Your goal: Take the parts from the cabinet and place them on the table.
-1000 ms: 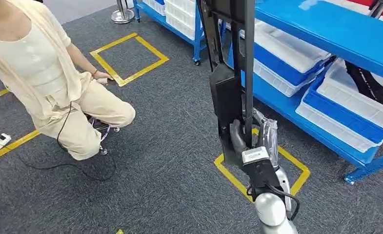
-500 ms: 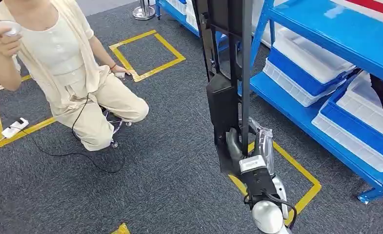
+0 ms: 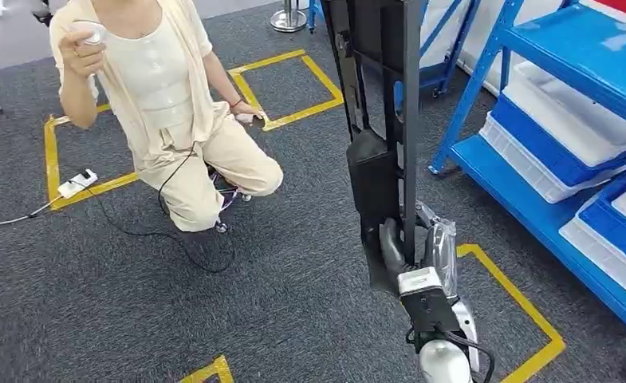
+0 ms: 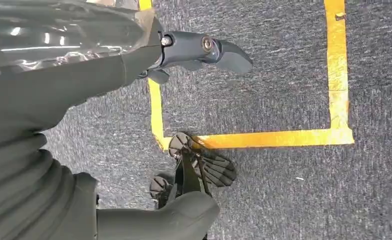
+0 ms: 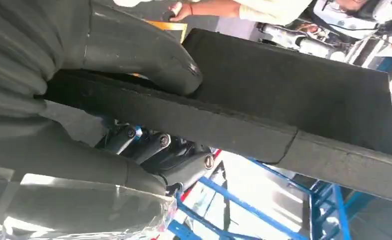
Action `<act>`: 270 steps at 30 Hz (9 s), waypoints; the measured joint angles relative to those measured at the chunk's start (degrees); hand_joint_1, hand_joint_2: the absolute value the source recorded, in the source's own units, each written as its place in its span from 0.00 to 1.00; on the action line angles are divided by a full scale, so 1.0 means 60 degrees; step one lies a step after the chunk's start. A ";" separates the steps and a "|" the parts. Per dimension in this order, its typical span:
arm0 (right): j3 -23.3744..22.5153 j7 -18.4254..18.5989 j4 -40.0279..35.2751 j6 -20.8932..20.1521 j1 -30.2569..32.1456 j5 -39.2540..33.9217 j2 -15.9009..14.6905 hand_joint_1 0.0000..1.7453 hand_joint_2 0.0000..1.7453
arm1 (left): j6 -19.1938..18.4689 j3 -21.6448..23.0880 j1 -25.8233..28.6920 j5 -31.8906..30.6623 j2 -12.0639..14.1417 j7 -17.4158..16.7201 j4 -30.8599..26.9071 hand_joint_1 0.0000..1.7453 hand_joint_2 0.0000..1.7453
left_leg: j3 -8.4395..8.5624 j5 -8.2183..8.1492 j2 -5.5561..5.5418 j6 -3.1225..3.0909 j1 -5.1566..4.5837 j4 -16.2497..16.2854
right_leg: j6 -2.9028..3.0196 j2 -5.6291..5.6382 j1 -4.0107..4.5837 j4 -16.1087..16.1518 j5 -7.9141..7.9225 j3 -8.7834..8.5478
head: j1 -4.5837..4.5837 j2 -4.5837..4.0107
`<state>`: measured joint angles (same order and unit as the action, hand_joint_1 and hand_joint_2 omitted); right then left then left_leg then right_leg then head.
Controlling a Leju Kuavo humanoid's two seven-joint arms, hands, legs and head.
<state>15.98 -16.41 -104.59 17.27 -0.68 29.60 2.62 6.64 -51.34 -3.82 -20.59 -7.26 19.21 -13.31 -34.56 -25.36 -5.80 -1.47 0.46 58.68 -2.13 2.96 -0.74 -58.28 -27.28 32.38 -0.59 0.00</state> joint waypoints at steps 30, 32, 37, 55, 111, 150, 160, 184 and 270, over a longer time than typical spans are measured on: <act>0.0055 -0.0364 0.0048 -0.0335 -0.0270 0.0386 0.0098 1.00 1.00 | -0.0382 0.0007 -0.0263 -0.0641 0.0321 0.0240 -0.0018 0.00 1.00 | 0.0056 0.0127 0.0089 0.0069 0.0073 -0.0178 | -0.0172 -0.0128 -0.0244 0.0122 -0.0050 -0.0182 | 0.0058 -0.0004; 0.0156 -0.0310 0.0178 -0.0339 -0.0461 0.0404 0.0098 1.00 1.00 | -0.0389 0.0088 -0.0305 -0.0783 0.0317 0.0110 -0.0018 0.00 1.00 | -0.0005 0.0202 -0.0006 0.0191 0.0148 -0.0221 | -0.0042 -0.0222 -0.0151 0.0079 -0.0013 -0.0140 | 0.0055 -0.0003; 0.0357 -0.0310 0.0489 -0.0350 -0.0982 0.0178 0.0106 1.00 1.00 | -0.0401 0.0229 -0.0553 -0.0969 0.0233 -0.0073 -0.0015 0.00 1.00 | -0.1047 -0.0894 0.0848 0.0285 0.0183 0.1887 | 0.0274 -0.0637 -0.0114 0.0147 0.0008 -0.0168 | 0.0091 -0.0004; 0.1057 -0.0255 0.1592 -0.0510 -0.2214 -0.0685 0.0015 1.00 1.00 | -0.0415 0.0171 -0.0557 -0.0568 0.0138 0.0157 0.0018 0.00 1.00 | -0.0112 0.0171 0.0568 -0.0290 0.0019 -0.0122 | 0.0101 -0.0546 0.0067 -0.2993 -0.1302 0.1384 | 0.0033 0.0000; 0.1690 -0.0073 0.2973 -0.0164 -0.3199 -0.1326 0.0022 1.00 1.00 | -0.0313 -0.0328 -0.0052 -0.0499 0.0233 0.0124 0.0160 0.00 1.00 | -0.0051 0.0147 0.1094 -0.0086 0.0042 -0.0176 | 0.0058 -0.1148 0.0089 -0.0076 -0.0254 -0.0073 | 0.0135 -0.0003; 0.1690 0.0587 0.2852 -0.0091 -0.3133 -0.0510 -0.0018 1.00 1.00 | -0.0397 -0.0332 -0.0062 -0.0597 0.0280 0.0025 0.0175 0.00 1.00 | -0.0041 0.0112 0.0366 -0.0138 0.0052 -0.0109 | -0.0259 -0.0568 -0.0137 -0.0587 -0.0129 0.0355 | 0.0098 -0.0004; 0.1585 0.0681 0.2863 -0.0215 -0.3048 -0.0835 -0.0036 1.00 1.00 | -0.0397 -0.0339 -0.0037 -0.0601 0.0288 0.0033 0.0175 0.00 1.00 | -0.0040 0.0049 0.0421 -0.0255 0.0031 -0.0084 | 0.0041 -0.0392 -0.0077 -0.0028 0.0022 0.0106 | 0.0138 -0.0004; 0.1352 0.0481 0.2703 -0.0266 -0.2642 -0.1020 -0.0291 1.00 1.00 | -0.0466 -0.0342 -0.0038 -0.0699 0.0288 0.0113 0.0175 0.00 1.00 | -0.0038 0.0042 0.0439 0.0143 -0.0045 -0.0099 | 0.0083 -0.0384 -0.0093 -0.0036 -0.0004 0.0108 | 0.0124 -0.0004; 0.1220 0.0200 0.2499 -0.0113 -0.2304 -0.1235 -0.0565 1.00 1.00 | -0.0393 -0.0503 -0.0033 -0.1271 0.0247 -0.0084 0.0182 0.00 1.00 | -0.1232 -0.1515 0.0902 0.0321 0.0113 0.2856 | 0.0424 -0.0487 -0.0174 0.0150 0.0199 0.0107 | 0.0215 -0.0004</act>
<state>23.30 -15.21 -89.59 16.59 -14.50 22.18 -0.77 4.28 -54.36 -4.02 -28.22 -5.77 18.71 -12.22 -41.95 -34.45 -0.39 0.45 1.13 75.81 0.41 0.04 -1.78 -57.38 -26.09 33.02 0.70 -0.02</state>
